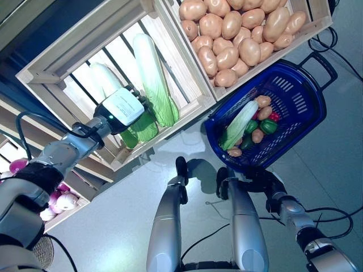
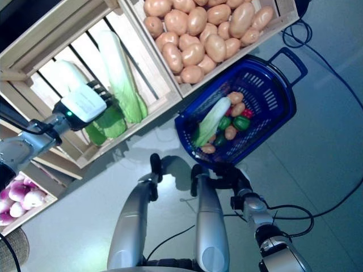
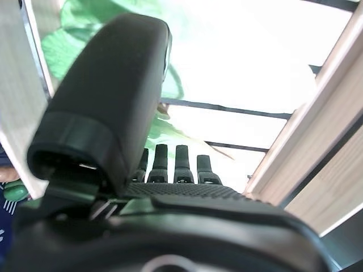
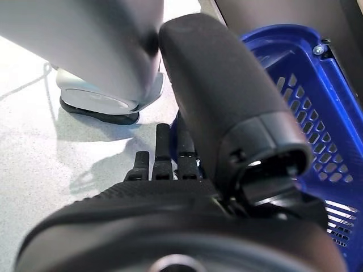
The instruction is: Put vegetables into the basket
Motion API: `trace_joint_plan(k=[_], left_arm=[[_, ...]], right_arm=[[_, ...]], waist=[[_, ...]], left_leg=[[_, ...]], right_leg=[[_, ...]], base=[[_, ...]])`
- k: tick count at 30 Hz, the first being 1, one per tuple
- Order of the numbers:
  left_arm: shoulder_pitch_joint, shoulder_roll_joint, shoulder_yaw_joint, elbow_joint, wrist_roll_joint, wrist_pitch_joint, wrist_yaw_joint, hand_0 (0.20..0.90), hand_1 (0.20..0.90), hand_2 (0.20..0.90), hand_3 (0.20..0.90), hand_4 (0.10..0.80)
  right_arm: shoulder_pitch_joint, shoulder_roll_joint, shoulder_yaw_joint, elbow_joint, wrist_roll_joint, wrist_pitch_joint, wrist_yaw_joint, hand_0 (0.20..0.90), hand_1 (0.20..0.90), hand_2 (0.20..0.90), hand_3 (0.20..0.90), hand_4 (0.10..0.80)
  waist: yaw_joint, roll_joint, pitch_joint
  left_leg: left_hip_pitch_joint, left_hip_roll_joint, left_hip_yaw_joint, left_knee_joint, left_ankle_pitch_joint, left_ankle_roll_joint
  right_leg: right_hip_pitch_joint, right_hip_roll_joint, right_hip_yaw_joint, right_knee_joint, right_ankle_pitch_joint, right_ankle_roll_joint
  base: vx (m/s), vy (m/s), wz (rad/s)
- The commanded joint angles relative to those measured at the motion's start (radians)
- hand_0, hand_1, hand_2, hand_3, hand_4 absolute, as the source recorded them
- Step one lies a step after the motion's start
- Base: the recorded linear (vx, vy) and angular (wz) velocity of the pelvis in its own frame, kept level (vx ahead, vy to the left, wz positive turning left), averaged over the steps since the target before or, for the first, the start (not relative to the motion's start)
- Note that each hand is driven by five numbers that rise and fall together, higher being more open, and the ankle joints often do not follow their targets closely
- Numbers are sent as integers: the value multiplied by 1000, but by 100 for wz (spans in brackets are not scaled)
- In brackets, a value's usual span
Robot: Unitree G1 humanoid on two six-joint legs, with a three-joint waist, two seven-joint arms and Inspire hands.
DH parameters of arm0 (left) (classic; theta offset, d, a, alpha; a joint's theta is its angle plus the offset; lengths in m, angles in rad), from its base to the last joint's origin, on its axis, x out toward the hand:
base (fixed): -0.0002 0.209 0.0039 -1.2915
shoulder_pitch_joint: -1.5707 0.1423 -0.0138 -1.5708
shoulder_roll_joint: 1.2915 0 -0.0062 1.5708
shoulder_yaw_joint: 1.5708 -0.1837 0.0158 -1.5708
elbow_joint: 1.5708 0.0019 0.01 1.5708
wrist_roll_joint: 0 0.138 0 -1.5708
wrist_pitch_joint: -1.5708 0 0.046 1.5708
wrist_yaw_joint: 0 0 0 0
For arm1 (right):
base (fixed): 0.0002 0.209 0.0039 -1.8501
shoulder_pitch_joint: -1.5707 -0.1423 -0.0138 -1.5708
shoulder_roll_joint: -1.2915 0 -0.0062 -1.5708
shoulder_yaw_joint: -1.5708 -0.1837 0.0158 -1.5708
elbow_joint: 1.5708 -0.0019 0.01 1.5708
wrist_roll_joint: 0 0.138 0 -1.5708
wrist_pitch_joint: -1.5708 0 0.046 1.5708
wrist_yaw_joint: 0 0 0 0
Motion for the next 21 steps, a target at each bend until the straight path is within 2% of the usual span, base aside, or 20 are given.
trace_joint_plan(k=[1, 7, 10, 21], left_arm=[[2, 129, 182, -125, -27, 52, 16, 900, 900, 900, 900, 800], [63, 153, 254, -256, -45, 5, -102, 900, 900, 900, 900, 800], [75, 153, 261, -281, -47, 16, -139, 900, 900, 900, 900, 800], [-57, 115, 85, -194, -82, -25, -207, 900, 900, 900, 900, 800]], right_arm=[[102, -40, -9, -9, 8, 32, -20, 900, 900, 900, 900, 800], [112, -31, -11, -17, -5, 25, -19, 900, 900, 900, 900, 800], [109, -30, -10, -18, -2, 25, -19, 900, 900, 900, 900, 800], [85, -24, -9, -15, 22, 4, -41, 900, 900, 900, 900, 800]], waist=[[4, 17, -2], [21, 24, -2], [26, 25, -2], [19, 7, -2]], left_leg=[[-12, 3, 31, 146, -178, -16], [-15, -9, 23, 122, -171, -16], [-15, -14, 17, 116, -169, -16], [-48, -1, 18, 131, -173, -10]], right_leg=[[52, 2, 29, -179, 147, 36], [52, 0, 16, -198, 148, 35], [51, -2, 10, -197, 149, 37], [19, -7, -3, -197, 164, 48]], base=[[0, 0, 0], [-9, -7, 1], [-2, -17, 6], [0, -2, 2]])
